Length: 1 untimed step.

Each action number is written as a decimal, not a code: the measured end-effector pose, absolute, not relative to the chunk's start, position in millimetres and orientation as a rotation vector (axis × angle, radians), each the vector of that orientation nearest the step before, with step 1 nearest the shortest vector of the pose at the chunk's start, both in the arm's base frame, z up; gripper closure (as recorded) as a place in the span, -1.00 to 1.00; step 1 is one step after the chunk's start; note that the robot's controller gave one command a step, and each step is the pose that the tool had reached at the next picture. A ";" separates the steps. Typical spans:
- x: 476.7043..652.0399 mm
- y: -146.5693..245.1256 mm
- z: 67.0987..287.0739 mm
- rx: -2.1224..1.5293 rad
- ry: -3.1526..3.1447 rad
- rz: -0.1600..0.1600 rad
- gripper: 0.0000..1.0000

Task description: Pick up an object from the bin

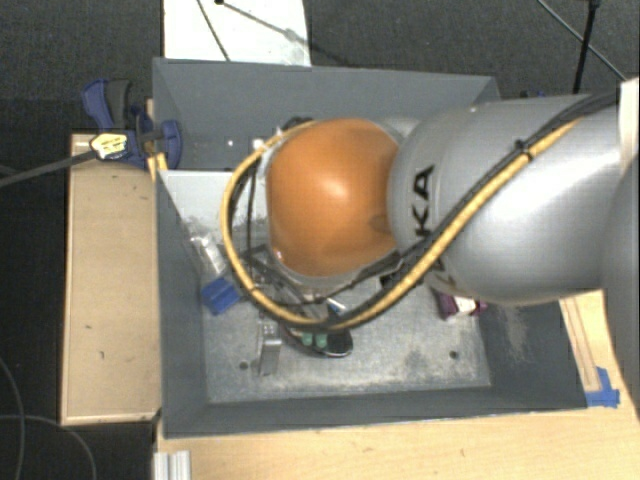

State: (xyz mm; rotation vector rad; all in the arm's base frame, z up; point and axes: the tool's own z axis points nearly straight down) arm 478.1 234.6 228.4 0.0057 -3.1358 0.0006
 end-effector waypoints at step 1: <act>500.7 178.3 88.2 0.124 -3.134 0.004 -1.00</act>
Offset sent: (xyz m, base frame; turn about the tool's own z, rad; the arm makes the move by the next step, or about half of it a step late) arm 0.0234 -0.0538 -0.1361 -0.0783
